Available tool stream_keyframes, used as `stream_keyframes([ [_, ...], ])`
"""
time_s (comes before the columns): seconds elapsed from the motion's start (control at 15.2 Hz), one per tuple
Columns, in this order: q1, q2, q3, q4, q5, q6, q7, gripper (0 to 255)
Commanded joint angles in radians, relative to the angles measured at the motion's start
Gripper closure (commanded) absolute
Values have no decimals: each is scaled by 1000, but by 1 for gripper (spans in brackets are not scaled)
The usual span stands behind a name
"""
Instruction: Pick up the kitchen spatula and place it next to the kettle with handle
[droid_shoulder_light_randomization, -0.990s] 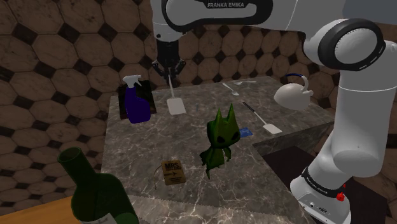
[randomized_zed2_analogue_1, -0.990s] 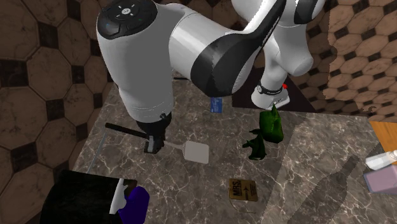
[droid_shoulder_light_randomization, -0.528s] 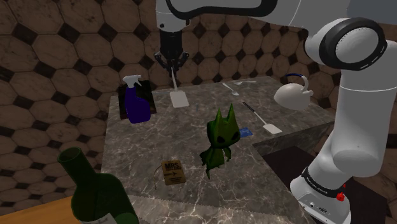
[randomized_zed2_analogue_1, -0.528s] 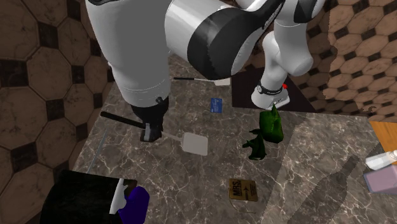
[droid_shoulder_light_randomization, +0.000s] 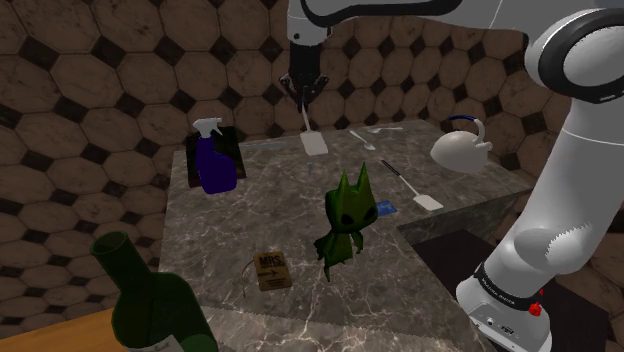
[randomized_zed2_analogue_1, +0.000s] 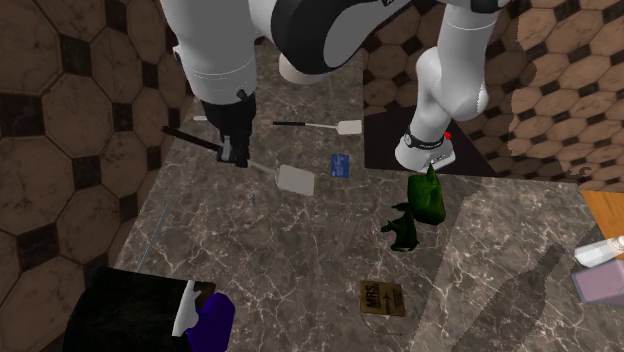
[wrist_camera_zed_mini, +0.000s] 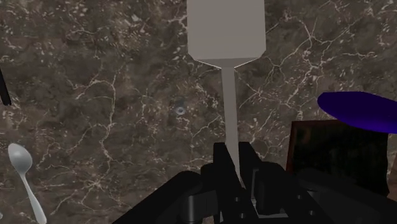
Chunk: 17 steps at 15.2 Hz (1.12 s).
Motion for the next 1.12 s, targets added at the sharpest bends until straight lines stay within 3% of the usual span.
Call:
stream_keyframes([
  [0.0,-36,-35,-19,-44,18,14,-54,255],
  [0.53,-149,-127,-105,-156,64,48,-252,255],
  [1.06,-248,-150,-196,-184,83,59,-444,255],
])
